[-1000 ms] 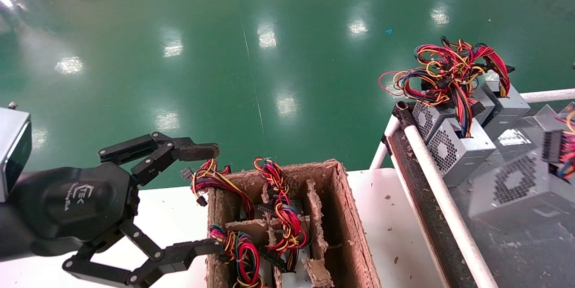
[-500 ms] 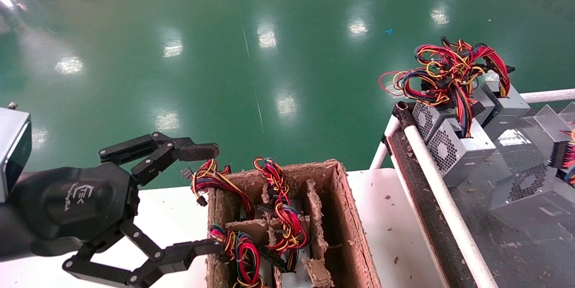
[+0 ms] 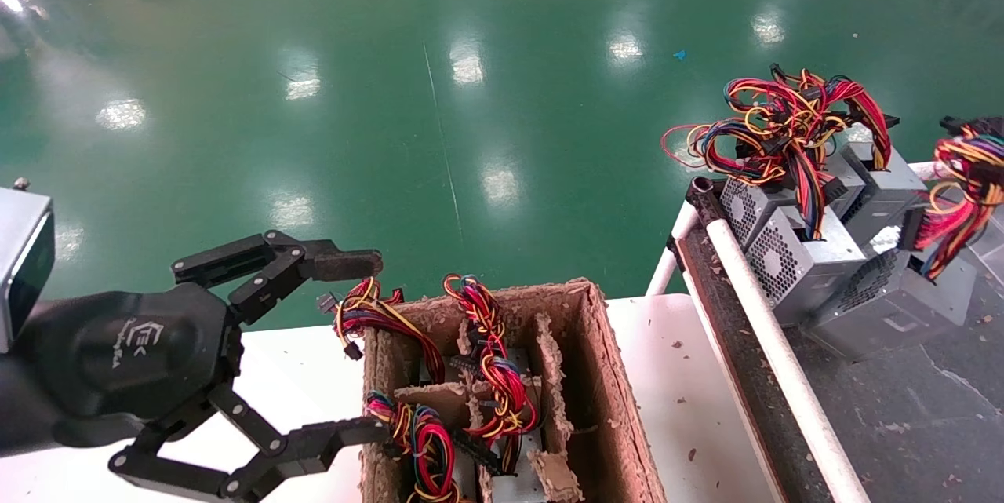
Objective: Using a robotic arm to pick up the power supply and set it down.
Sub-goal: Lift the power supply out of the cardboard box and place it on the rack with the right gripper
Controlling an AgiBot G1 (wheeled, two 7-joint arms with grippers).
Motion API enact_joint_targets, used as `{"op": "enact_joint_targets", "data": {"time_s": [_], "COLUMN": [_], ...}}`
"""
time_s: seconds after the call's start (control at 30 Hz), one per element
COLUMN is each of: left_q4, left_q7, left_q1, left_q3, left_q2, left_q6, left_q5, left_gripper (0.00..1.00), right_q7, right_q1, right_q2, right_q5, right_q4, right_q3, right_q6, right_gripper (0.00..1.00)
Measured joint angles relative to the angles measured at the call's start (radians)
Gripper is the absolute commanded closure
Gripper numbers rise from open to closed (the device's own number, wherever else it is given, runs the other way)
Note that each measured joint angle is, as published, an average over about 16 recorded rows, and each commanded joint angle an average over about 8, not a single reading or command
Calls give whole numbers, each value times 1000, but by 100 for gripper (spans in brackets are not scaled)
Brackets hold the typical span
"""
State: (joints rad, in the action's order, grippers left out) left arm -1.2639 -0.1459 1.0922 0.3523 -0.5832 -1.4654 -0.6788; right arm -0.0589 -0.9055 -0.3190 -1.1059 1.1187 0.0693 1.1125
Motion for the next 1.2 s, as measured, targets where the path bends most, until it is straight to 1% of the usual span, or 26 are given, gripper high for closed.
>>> {"op": "enact_joint_targets", "data": {"time_s": [0.2, 0.37, 0.5, 0.67, 0.9, 0.93, 1.17, 1.2], "left_q4": [0, 0, 0, 0, 0, 0, 0, 0], "left_q7": [0, 0, 0, 0, 0, 0, 0, 0], "left_q1": [0, 0, 0, 0, 0, 0, 0, 0], "left_q3": [0, 0, 0, 0, 0, 0, 0, 0], "left_q2": [0, 0, 0, 0, 0, 0, 0, 0], "left_q6": [0, 0, 0, 0, 0, 0, 0, 0], "left_q5": [0, 0, 0, 0, 0, 0, 0, 0], "left_gripper": [0, 0, 0, 0, 0, 0, 0, 0], "right_q7": [30, 45, 41, 19, -35, -43, -90, -95], "right_q1": [-183, -335, -438, -533, -616, -625, -675, -681], "right_q2": [-68, -133, -180, -229, -274, -279, -300, -302], "right_q5": [-79, -139, -178, -213, -245, -249, -270, -272], "right_q4": [-55, -144, -228, -337, -467, -483, -570, -580], "right_q3": [-108, -184, -230, -268, -297, -300, -316, -318], "right_q6": [17, 60, 99, 141, 174, 178, 199, 202], "right_gripper": [100, 100, 100, 100, 100, 95, 8, 0]}}
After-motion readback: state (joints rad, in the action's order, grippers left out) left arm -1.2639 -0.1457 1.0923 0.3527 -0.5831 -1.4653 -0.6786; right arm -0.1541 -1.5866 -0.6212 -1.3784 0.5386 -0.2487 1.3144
